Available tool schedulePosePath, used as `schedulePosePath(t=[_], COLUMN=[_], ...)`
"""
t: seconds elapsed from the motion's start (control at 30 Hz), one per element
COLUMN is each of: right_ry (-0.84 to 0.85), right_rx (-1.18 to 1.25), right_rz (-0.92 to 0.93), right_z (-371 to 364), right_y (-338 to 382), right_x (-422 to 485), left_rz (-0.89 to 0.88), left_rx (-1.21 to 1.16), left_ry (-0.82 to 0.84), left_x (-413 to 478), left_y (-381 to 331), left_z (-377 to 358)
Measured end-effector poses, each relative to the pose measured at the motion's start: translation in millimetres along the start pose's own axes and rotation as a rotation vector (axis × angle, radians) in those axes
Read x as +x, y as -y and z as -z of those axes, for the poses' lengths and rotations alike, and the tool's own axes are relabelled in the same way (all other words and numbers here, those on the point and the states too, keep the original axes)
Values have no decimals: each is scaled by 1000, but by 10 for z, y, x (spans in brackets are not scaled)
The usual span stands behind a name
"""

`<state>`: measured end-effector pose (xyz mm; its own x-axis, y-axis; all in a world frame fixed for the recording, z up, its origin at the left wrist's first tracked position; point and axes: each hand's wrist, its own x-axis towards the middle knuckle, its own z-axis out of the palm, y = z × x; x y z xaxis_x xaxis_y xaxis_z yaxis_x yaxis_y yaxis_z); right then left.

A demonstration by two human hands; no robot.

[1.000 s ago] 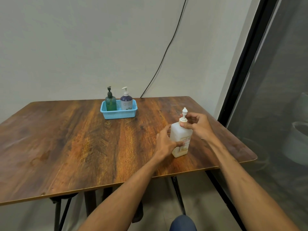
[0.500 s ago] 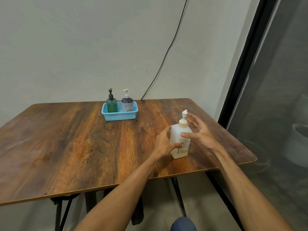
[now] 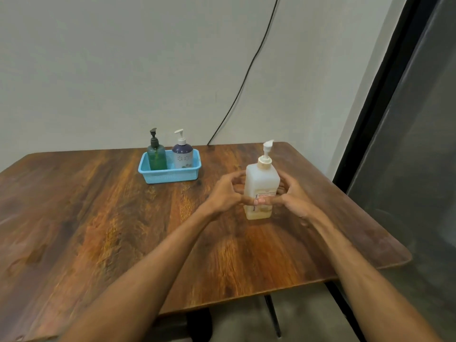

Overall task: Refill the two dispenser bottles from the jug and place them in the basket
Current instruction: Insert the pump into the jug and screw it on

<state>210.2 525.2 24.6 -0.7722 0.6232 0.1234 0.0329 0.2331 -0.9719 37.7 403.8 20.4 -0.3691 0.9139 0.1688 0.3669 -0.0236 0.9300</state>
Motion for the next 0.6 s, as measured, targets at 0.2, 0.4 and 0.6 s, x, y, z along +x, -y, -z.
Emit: schedulePosePath(t=[0.2, 0.4, 0.6], right_ry=[-28, -19, -27], right_rx=[-7, -6, 10], right_rz=[32, -22, -106], right_z=[271, 683, 1081], right_y=[147, 272, 99], right_x=[1124, 2068, 2725], left_rz=[-6, 46, 131], left_rx=[-28, -103, -85], left_ry=[4, 27, 60], left_x=[1125, 2121, 3014], left_y=[-62, -192, -72], left_z=[387, 500, 328])
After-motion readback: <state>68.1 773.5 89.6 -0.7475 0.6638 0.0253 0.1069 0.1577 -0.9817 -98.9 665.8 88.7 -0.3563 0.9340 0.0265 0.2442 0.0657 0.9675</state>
